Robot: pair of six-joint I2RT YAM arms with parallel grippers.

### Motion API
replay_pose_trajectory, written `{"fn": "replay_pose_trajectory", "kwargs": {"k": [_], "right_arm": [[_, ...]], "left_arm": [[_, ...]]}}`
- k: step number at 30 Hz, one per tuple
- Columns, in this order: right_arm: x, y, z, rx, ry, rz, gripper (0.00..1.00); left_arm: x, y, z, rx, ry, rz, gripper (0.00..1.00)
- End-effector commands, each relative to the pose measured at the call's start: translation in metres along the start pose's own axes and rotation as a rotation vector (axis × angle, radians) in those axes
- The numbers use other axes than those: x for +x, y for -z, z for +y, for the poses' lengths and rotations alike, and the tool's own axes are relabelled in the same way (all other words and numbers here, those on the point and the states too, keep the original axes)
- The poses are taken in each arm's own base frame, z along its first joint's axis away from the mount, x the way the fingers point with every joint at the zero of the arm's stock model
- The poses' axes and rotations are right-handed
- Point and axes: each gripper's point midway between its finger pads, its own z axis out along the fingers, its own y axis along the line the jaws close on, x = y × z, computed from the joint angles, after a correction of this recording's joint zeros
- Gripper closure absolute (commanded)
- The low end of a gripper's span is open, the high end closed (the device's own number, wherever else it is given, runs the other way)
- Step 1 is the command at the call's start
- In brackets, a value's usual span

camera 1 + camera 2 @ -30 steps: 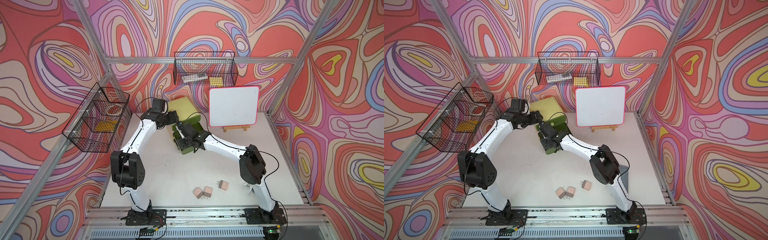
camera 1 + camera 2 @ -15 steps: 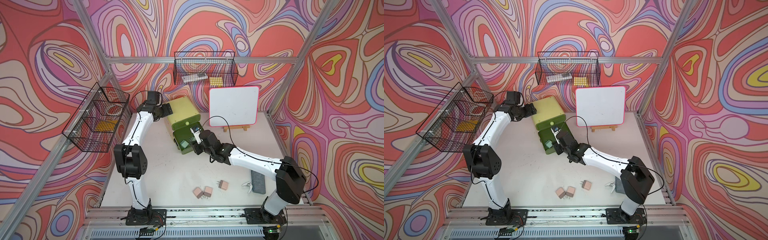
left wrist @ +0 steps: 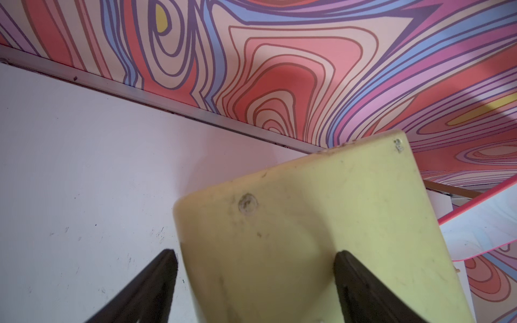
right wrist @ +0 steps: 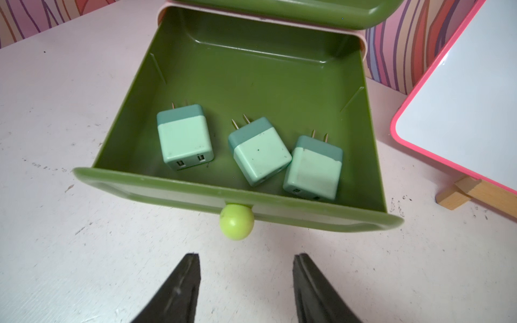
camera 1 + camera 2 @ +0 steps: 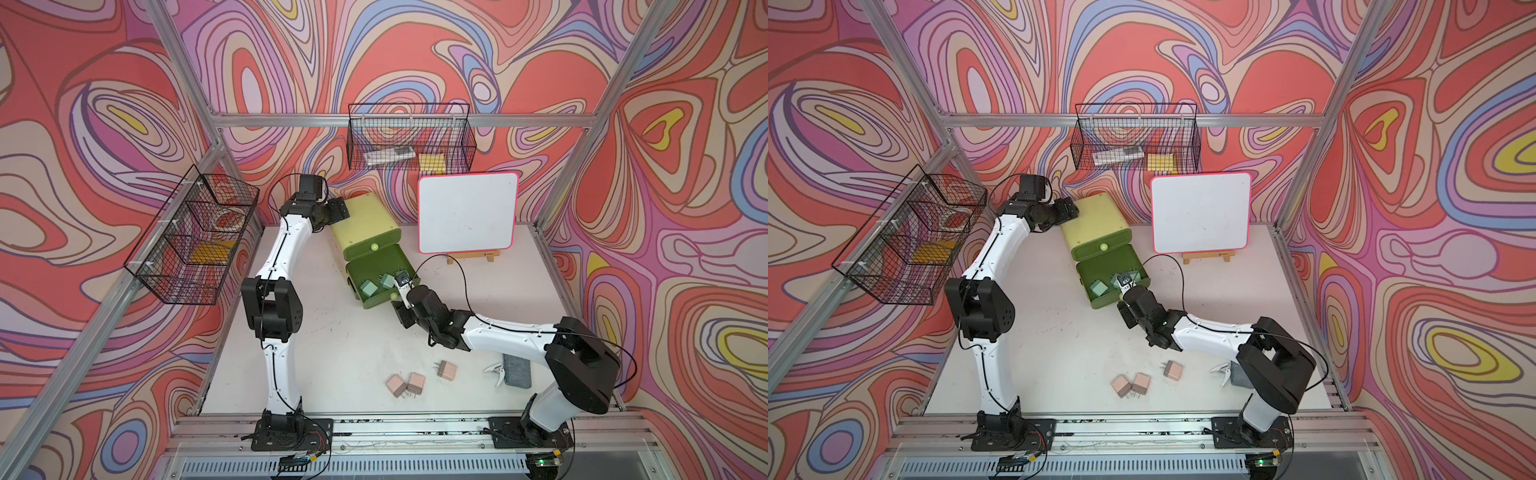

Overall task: Place the plugs into the drawer by color
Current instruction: Place the plug in the drawer, then close the drawer in the storage box.

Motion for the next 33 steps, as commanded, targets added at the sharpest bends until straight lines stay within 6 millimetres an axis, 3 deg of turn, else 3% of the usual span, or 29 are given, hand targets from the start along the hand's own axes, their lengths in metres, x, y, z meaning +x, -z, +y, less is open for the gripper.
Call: {"fn": "replay_pose_trajectory", "kwargs": {"k": [1,10,13,26,33], "right_arm": [[0.003,-0.011,0.0,0.026,-0.014,-0.02,0.45],[0.0,-0.028,0.004,0.037,-0.034,-0.038,0.45],[0.007,-0.037,0.005,0.045,-0.036,-0.02,0.45],[-0.013,-0.047,0.009,0.046,-0.068,-0.07,0.45],[-0.023,-0.062,0.015,0.044,-0.059,-0.075,0.45]], "left_arm": [[0.025,-0.015,0.02,-0.051,0.016,0.09,0.14],[0.044,-0.018,0.031,-0.079,0.012,0.125,0.14],[0.049,-0.019,0.034,-0.086,0.017,0.137,0.14],[0.073,-0.025,0.048,-0.122,0.004,0.189,0.14],[0.078,-0.031,0.049,-0.116,0.015,0.208,0.14]]}}
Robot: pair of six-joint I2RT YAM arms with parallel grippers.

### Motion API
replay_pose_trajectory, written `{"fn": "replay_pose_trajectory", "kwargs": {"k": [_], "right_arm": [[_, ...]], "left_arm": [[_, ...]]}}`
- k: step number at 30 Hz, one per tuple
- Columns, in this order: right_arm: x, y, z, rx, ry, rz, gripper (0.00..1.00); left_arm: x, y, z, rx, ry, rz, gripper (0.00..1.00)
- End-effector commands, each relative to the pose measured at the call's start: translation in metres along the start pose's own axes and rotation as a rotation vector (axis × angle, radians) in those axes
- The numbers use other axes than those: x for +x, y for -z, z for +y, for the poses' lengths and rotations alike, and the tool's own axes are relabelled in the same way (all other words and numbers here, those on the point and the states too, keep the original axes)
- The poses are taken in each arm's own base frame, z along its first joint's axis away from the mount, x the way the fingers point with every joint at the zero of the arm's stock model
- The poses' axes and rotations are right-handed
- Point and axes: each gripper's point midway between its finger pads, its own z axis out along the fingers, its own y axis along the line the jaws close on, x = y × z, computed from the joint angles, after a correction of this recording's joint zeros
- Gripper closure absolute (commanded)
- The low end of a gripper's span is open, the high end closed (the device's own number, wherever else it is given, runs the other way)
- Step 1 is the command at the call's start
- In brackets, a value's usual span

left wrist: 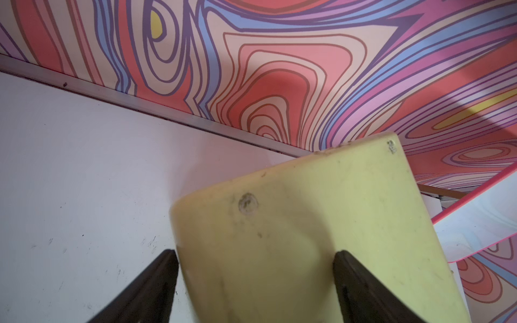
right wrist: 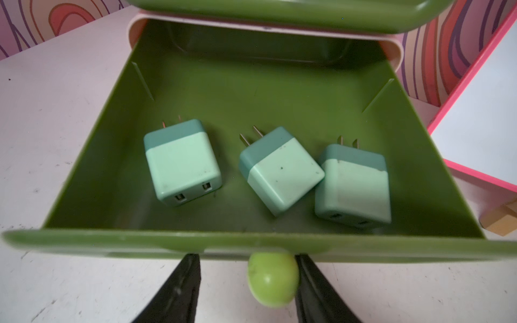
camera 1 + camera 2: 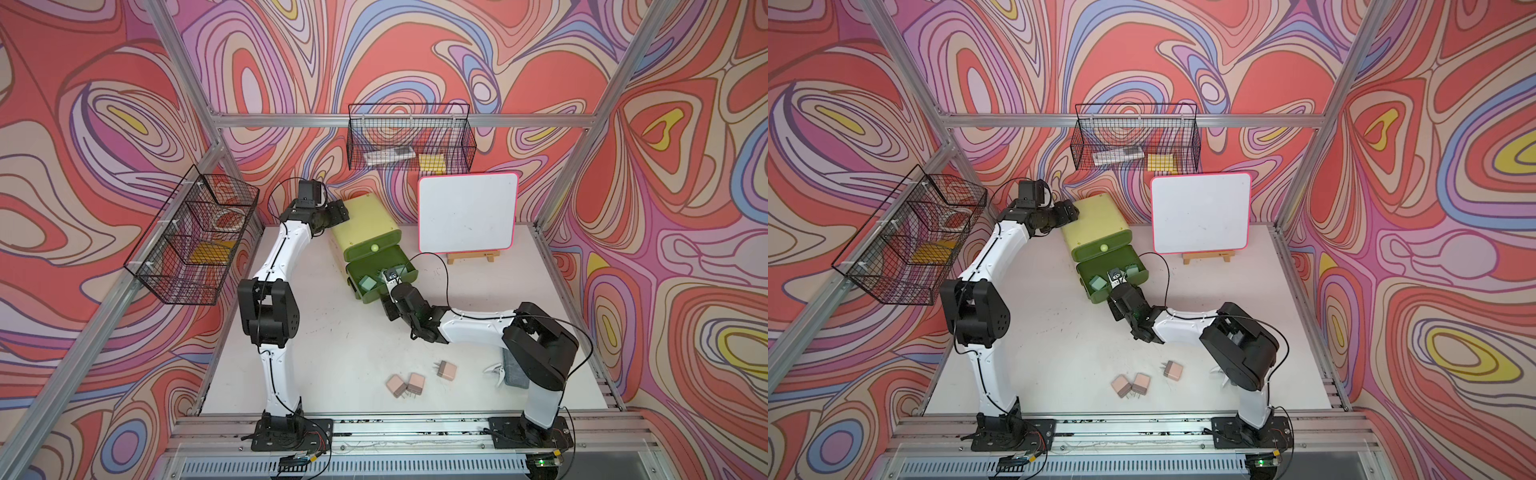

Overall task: Place the plugs into the drawer by color
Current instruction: Close the drawer in the storage box.

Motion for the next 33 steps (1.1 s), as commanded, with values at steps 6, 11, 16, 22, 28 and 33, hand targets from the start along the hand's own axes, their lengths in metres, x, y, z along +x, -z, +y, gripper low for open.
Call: {"fn": "replay_pose_trajectory", "kwargs": {"k": [6,11,16,22,28,33], "right_arm": [[-0.021,-0.018,0.009,0.004,-0.005,-0.049,0.45],[-0.028,-0.032,0.013,0.017,0.002,-0.058,0.45],[-0.037,-0.041,0.015,0.029,0.008,-0.075,0.45],[-0.041,-0.059,0.012,0.047,-0.001,-0.082,0.45],[-0.048,-0.072,0.011,0.045,-0.045,-0.136,0.45],[-0.054,-0.08,0.014,0.037,-0.072,-0.162,0.44]], "left_arm": [[0.075,-0.024,0.049,-0.148,0.014,0.251,0.14],[0.079,-0.024,0.052,-0.16,0.007,0.26,0.14],[0.081,-0.025,0.052,-0.155,0.01,0.264,0.14],[0.083,-0.025,0.051,-0.149,0.016,0.267,0.14],[0.087,-0.024,0.053,-0.149,0.021,0.268,0.14],[0.089,-0.024,0.053,-0.145,0.028,0.272,0.14]]}}
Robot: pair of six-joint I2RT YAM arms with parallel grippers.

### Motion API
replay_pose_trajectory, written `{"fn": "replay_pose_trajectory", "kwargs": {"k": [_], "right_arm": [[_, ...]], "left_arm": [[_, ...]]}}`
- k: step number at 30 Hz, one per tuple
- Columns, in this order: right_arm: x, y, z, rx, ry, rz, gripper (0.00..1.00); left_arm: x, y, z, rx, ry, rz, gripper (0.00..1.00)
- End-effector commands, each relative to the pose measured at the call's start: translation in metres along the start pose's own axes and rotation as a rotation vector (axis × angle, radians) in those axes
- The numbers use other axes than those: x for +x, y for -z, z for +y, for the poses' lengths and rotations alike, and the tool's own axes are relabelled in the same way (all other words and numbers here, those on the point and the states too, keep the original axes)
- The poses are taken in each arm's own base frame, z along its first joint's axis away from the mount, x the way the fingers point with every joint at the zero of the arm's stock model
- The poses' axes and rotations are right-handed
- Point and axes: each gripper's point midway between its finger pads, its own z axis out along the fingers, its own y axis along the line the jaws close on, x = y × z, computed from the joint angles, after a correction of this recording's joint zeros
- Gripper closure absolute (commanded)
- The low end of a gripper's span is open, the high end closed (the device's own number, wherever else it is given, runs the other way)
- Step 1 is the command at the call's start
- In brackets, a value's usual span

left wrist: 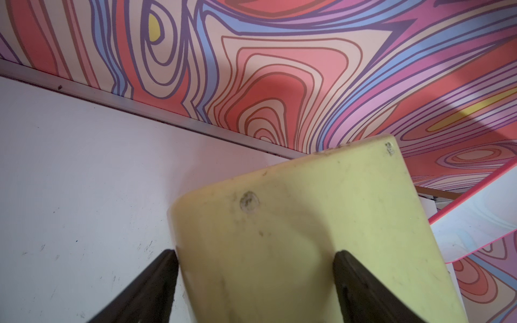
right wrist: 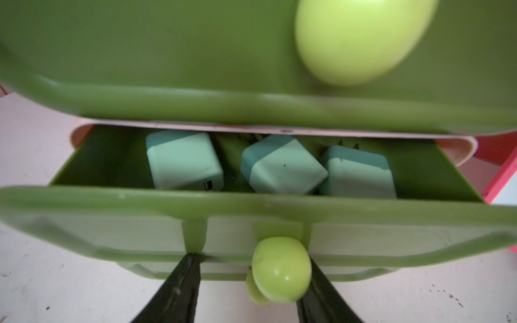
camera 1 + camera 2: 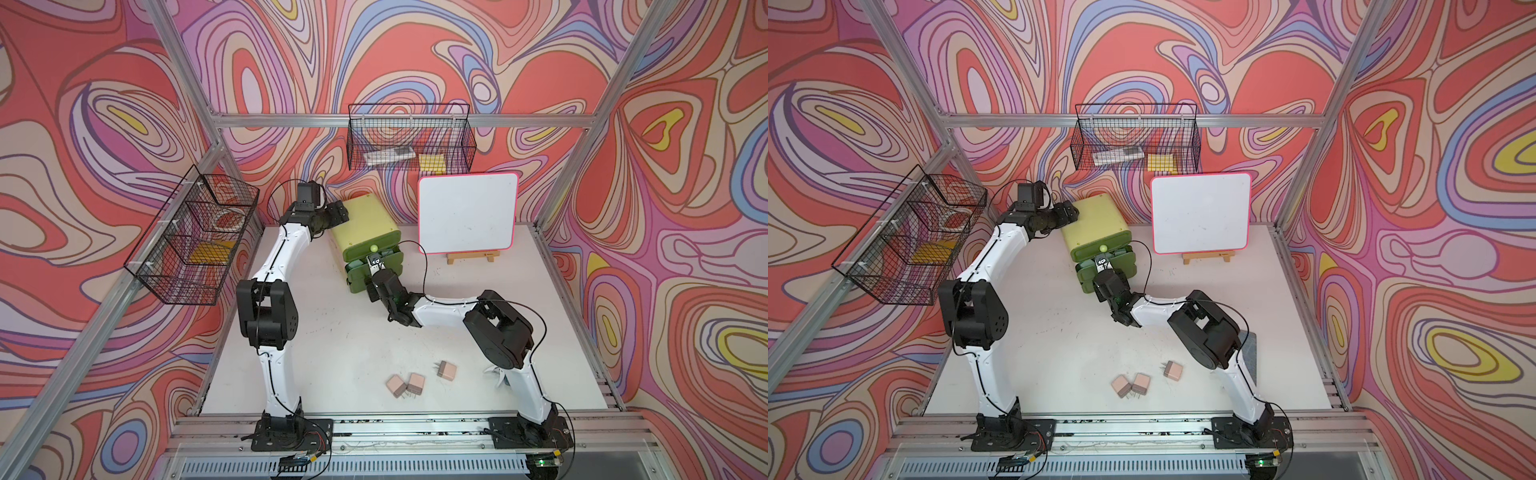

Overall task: Place the plugs into the drawer by color
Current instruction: Close the drawer in the storage box.

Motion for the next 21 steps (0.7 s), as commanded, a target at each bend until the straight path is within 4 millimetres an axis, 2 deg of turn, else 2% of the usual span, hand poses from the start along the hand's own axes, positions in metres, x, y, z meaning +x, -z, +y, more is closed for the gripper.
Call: {"fn": "replay_pose_trajectory", "kwargs": {"k": [1,21], "right_arm": [[-0.013,-0.009,0.007,-0.028,-0.043,-0.051,0.44],[-0.01,-0.034,-0.009,-0.13,-0.34,-0.06,0.44]], "left_arm": [[0.087,-0.02,0.053,-0.167,0.028,0.288,0.14],[0.087,-0.016,0.053,-0.166,0.033,0.288,0.14]]}}
